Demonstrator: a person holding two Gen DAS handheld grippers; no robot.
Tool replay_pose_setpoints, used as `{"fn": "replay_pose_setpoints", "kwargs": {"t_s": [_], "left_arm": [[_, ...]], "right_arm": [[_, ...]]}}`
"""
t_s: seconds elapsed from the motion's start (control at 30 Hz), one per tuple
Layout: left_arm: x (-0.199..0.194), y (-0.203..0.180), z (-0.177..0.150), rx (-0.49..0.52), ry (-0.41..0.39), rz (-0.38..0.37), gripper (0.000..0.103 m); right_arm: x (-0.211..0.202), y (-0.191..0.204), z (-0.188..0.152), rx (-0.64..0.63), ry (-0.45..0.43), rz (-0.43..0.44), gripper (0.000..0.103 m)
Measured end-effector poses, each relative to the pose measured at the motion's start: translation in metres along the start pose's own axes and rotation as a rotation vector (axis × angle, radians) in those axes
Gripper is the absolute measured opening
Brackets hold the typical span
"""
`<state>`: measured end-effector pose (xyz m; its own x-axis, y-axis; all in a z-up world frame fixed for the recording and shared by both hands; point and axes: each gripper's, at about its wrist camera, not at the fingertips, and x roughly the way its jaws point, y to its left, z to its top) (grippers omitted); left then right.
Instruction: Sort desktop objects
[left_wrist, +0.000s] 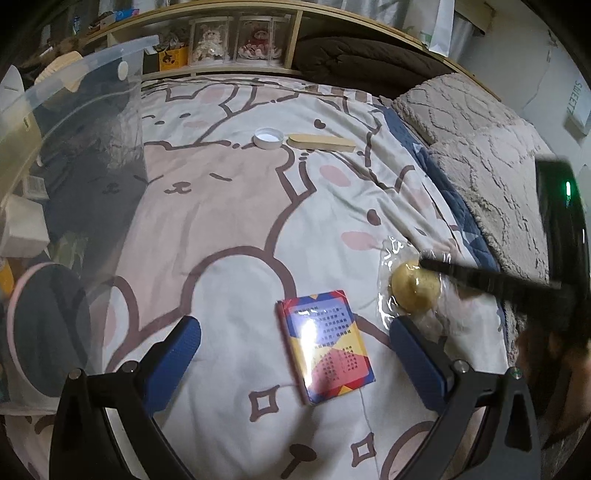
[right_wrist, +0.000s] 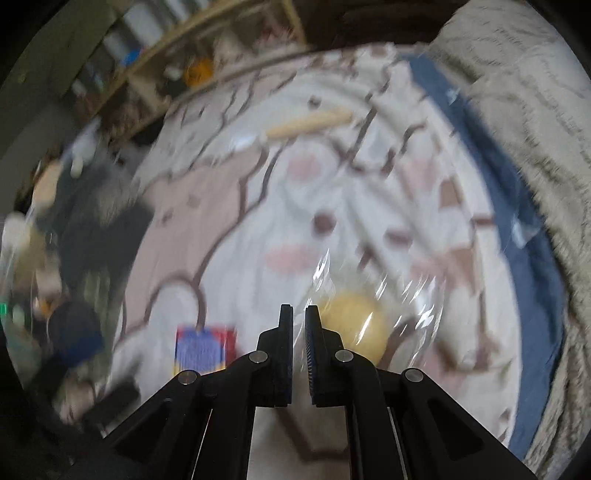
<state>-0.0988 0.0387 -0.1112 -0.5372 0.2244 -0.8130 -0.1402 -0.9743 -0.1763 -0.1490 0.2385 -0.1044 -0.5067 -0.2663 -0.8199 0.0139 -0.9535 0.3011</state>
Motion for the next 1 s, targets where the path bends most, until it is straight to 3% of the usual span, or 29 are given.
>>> {"fn": "replay_pose_setpoints", "kwargs": {"t_s": [0.07, 0.23, 0.5, 0.8, 1.0], "left_arm": [[0.005, -0.003, -0.003, 0.002, 0.021, -0.012, 0.103], [0.017, -0.015, -0.011, 0.041, 0.057, -0.016, 0.103], [0.044, -0.032, -0.019, 0.111, 0.097, 0.016, 0.103], [0.068, -0.033, -0.026, 0.177, 0.112, 0.1, 0.103], [0.07, -0.026, -0.026, 0.141, 0.133, 0.087, 0.103]], "right_arm": [[0.005, -0.01, 0.006, 0.022, -0.014, -0.034, 0.008], [0.029, -0.032, 0.006, 0.057, 0.046, -0.075, 0.008], [0.044, -0.043, 0.015, 0.048, 0.033, -0.031, 0.008], [0.046, -0.023, 0.004, -0.052, 0.167, -0.014, 0.008], [0.036, -0.014, -0.016, -0.097, 0.239, -0.015, 0.008]]}}
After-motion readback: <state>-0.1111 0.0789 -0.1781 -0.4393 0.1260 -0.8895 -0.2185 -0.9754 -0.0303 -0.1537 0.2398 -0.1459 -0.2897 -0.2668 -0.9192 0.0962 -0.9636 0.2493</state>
